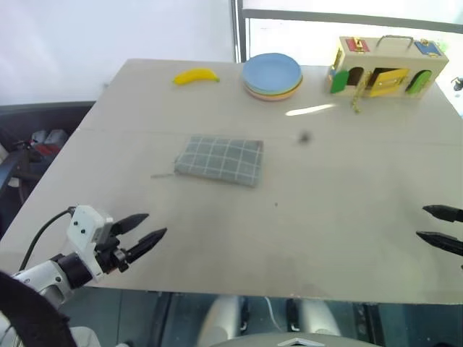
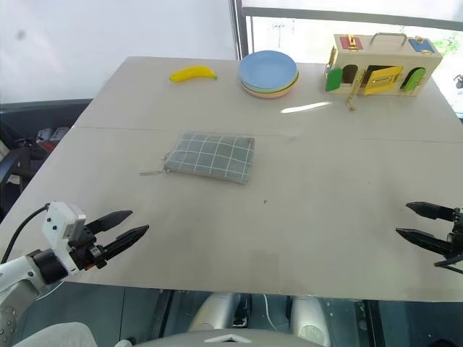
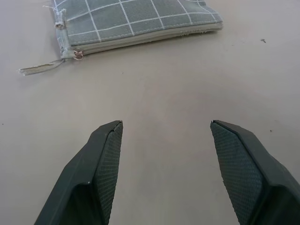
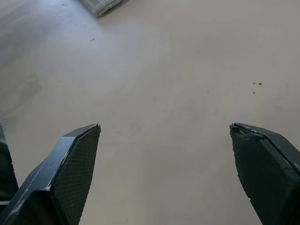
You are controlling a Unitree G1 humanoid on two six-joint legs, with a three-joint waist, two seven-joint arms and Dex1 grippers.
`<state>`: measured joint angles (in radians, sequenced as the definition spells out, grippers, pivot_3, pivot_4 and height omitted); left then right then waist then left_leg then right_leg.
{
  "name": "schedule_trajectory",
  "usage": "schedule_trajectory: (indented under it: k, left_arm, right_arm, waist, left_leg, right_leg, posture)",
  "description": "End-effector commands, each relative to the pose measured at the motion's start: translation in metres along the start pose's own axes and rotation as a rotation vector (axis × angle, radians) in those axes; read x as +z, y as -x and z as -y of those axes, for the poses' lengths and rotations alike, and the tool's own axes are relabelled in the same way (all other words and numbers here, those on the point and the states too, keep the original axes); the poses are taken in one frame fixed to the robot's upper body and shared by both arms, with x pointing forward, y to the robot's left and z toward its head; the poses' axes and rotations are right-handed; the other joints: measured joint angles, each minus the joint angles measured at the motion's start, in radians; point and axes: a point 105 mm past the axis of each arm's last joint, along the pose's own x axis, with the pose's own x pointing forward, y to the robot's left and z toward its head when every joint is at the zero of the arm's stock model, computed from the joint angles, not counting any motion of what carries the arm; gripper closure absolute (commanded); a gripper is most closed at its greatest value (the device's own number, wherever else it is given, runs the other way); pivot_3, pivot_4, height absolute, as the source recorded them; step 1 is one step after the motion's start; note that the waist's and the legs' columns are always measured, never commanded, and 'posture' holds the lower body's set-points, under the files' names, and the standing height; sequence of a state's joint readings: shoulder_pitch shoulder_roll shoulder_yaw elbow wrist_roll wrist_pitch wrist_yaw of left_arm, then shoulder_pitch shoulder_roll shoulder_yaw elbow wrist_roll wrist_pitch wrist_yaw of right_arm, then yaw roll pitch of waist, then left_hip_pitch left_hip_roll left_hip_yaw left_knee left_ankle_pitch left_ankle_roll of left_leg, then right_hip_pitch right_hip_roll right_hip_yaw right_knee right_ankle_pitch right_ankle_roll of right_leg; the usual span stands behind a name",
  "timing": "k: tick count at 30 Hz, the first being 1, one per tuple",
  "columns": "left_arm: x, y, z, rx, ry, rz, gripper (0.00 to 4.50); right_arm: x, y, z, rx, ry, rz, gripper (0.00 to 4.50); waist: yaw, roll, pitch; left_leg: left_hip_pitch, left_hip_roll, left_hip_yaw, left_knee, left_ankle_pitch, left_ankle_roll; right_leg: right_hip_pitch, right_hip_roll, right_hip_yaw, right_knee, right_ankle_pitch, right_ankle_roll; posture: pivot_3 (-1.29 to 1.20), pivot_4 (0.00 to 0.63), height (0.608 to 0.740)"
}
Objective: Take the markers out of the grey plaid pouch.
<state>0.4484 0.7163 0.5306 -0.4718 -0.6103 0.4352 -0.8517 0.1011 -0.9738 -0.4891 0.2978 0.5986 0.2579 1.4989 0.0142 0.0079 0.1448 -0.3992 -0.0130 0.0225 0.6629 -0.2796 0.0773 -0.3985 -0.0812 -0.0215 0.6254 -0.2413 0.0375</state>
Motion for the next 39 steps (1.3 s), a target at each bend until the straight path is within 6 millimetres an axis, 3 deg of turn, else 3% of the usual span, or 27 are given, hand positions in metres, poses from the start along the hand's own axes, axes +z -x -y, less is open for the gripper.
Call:
schedule_trajectory:
  k: [1,12,20,23,26,33,36,39]
  left_arm:
    - [0.008,0.003,-0.001,0.009,-0.041,0.008,1.42]
    - [0.007,0.004,-0.004,0.013,-0.029,0.007,1.42]
    - [0.004,-0.021,-0.013,0.005,-0.022,0.022,1.42]
    - [0.011,-0.028,-0.033,0.049,-0.048,0.036,1.42]
    - [0.024,-0.035,-0.068,0.138,-0.084,0.069,1.42]
    - [0.046,-0.064,-0.138,0.27,-0.278,0.059,1.42]
    - [0.05,-0.084,-0.148,0.261,-0.354,0.043,1.42]
    - [0.045,-0.11,-0.137,0.131,-0.542,-0.038,1.42]
  right_arm:
    - [0.008,0.001,-0.004,0.041,0.026,0.04,0.0]
    - [0.009,-0.001,-0.007,0.065,-0.012,0.045,0.0]
    - [0.018,-0.037,-0.024,0.156,-0.028,0.144,0.0]
    - [0.034,-0.046,-0.039,0.245,-0.024,0.231,0.0]
    - [0.047,-0.054,-0.054,0.328,0.014,0.274,0.0]
    - [0.061,-0.078,-0.067,0.363,0.07,0.295,0.0]
    - [0.062,-0.083,-0.069,0.366,0.074,0.302,0.0]
    - [0.061,-0.082,-0.07,0.349,0.077,0.308,0.0]
  waist:
    - [0.0,0.0,0.0]
    - [0.0,0.0,0.0]
    - [0.0,0.0,0.0]
    - [0.002,0.0,0.0]
    - [0.003,0.0,0.0]
    - [0.002,-0.002,0.001]
    - [0.003,-0.004,0.002]
    - [0.003,-0.005,0.001]
  left_leg:
    - [0.0,0.0,0.0,0.0,0.0,0.0]
    - [0.0,0.0,0.0,0.0,0.0,0.0]
    - [0.0,0.0,0.0,0.001,0.0,0.0]
    - [0.0,0.0,0.0,0.001,0.0,0.0]
    - [0.0,0.0,-0.001,0.001,0.0,0.0]
    - [-0.001,-0.001,-0.001,0.002,0.002,-0.003]
    - [-0.003,-0.001,-0.001,0.002,0.002,-0.004]
    - [-0.007,-0.002,0.0,0.003,0.003,-0.004]
  right_leg:
    - [0.0,0.0,0.0,0.0,0.0,0.0]
    - [0.0,0.0,0.0,0.0,0.0,0.0]
    - [0.001,0.0,0.0,0.001,0.0,0.0]
    - [0.0,0.0,0.0,0.001,0.0,0.0]
    - [0.0,0.001,0.0,0.002,0.0,0.0]
    - [0.0,0.001,-0.001,0.002,0.003,0.004]
    - [-0.002,0.001,-0.001,0.002,0.003,0.005]
    - [-0.006,0.001,-0.002,0.002,0.003,0.005]
  posture:
    - [0.0,0.15,0.74]
    - [0.0,0.15,0.74]
    - [0.0,0.15,0.74]
    - [0.0,0.15,0.74]
    - [0.0,0.15,0.74]
    - [0.0,0.15,0.74]
    - [0.0,0.15,0.74]
    - [0.0,0.15,0.74]
